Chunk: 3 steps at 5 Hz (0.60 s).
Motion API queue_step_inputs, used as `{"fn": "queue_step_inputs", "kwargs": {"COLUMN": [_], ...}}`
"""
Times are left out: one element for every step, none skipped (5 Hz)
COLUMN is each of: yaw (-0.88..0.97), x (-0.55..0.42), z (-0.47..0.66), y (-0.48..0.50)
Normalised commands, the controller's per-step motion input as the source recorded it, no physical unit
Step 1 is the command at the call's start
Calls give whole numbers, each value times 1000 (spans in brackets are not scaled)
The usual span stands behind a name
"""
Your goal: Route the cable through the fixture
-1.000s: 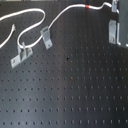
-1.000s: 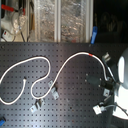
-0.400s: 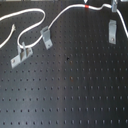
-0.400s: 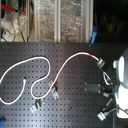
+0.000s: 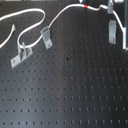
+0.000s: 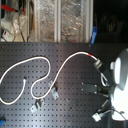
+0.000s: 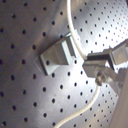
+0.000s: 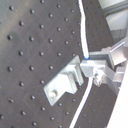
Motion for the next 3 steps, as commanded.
{"fn": "queue_step_inputs", "kwargs": {"yaw": [0,-171,0], "x": [0,-117,0], "z": [10,132,0], "y": [0,-16,17]}}
